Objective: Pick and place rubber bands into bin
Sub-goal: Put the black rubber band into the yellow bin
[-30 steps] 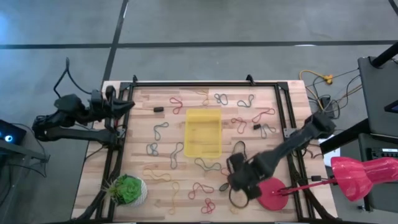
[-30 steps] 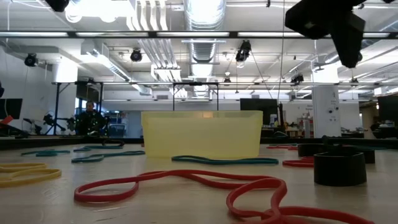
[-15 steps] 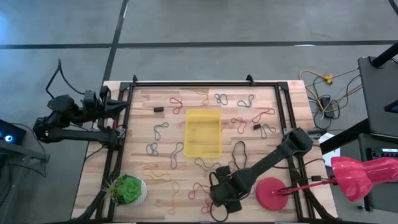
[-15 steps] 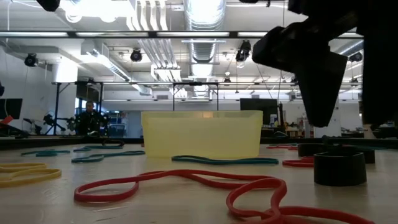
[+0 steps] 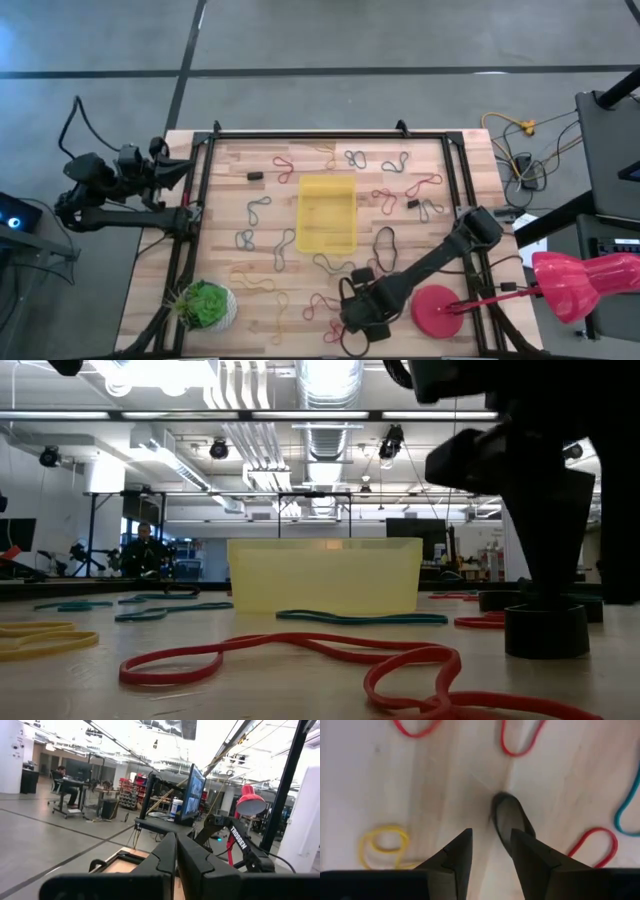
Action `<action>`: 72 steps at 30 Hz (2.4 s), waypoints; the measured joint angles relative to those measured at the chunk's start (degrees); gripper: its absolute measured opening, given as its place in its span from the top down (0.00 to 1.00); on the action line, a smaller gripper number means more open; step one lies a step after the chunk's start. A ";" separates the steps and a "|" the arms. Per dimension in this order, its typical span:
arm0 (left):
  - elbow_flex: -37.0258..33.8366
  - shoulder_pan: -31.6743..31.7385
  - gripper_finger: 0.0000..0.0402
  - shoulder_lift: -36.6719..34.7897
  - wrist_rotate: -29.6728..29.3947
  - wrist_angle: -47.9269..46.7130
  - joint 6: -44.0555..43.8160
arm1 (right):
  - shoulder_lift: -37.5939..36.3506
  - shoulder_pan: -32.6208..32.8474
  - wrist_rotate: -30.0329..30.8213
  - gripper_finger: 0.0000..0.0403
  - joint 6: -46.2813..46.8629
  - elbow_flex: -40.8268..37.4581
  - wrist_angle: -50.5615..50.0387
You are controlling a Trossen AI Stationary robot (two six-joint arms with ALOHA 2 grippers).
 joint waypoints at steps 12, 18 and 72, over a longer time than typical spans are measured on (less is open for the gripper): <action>-0.06 0.00 1.00 2.72 -0.03 -0.12 0.02 | -0.02 -1.13 -0.22 0.83 -1.91 -5.39 4.14; -0.04 0.00 1.00 2.67 -0.15 0.13 0.02 | -0.06 -4.55 0.13 0.97 1.02 -5.41 4.16; 12.34 21.45 0.64 72.35 -18.73 -30.93 7.17 | -45.84 -29.96 10.38 0.43 -3.52 -26.88 -5.23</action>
